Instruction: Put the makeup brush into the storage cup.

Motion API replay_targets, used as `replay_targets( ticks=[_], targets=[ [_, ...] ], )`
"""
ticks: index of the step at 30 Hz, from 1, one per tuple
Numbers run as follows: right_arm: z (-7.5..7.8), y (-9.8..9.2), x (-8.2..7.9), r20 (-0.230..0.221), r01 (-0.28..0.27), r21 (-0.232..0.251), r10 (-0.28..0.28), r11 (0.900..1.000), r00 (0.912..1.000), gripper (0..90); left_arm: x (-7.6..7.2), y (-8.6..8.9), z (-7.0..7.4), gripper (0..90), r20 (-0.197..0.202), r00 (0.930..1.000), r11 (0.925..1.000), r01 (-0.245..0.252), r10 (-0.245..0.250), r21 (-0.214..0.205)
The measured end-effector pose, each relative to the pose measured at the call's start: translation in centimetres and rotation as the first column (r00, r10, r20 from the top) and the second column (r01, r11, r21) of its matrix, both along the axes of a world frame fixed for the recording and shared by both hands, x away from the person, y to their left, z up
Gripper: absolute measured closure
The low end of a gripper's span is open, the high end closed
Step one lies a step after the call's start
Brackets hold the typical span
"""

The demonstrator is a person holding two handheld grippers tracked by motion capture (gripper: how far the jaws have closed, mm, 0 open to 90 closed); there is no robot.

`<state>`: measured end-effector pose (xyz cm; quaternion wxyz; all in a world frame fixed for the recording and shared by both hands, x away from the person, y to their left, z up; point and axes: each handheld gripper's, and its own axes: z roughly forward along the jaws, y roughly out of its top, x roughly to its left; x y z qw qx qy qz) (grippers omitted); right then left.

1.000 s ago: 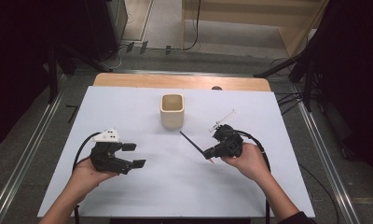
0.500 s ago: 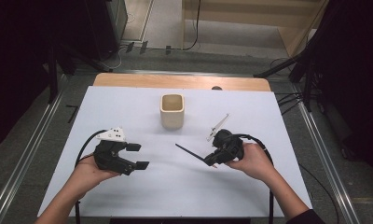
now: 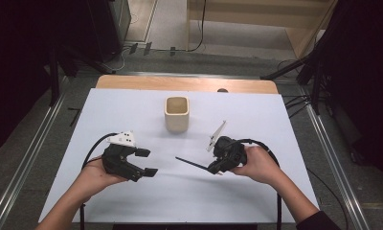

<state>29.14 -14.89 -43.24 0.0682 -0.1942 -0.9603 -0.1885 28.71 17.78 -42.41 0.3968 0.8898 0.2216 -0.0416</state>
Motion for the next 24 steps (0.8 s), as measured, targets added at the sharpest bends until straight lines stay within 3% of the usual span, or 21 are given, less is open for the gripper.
replay_targets(
  ticks=[8, 11, 12, 20, 24],
  targets=[
    [0.3, 1.1, -0.3, 0.035, -0.081, -0.031, 0.082, 0.9963, 0.9960, 84.8, 0.3, -1.0, 0.3, 23.7, -0.019, 0.9996, 0.9997, 0.023, -0.023, 0.005],
    [0.3, 1.2, -0.5, 0.032, -0.088, -0.037, 0.089, 0.9955, 0.9955, 84.8, 0.4, -1.6, 0.2, 22.8, -0.029, 0.9983, 0.9987, 0.050, -0.050, 0.010],
    [0.3, 1.4, -0.5, 0.041, -0.113, -0.043, 0.114, 0.9927, 0.9926, 84.7, 0.4, -1.9, 0.2, 22.4, -0.034, 0.9976, 0.9980, 0.061, -0.061, 0.013],
    [0.5, 2.0, -0.9, 0.073, -0.153, -0.063, 0.158, 0.9861, 0.9847, 84.8, 0.7, -3.7, -0.2, 23.9, -0.069, 0.9929, 0.9943, 0.100, -0.097, 0.038],
    [0.4, 2.3, -0.9, 0.058, -0.167, -0.072, 0.171, 0.9833, 0.9835, 84.8, 0.8, -3.9, -0.4, 24.5, -0.076, 0.9918, 0.9931, 0.106, -0.102, 0.050]
  ],
)
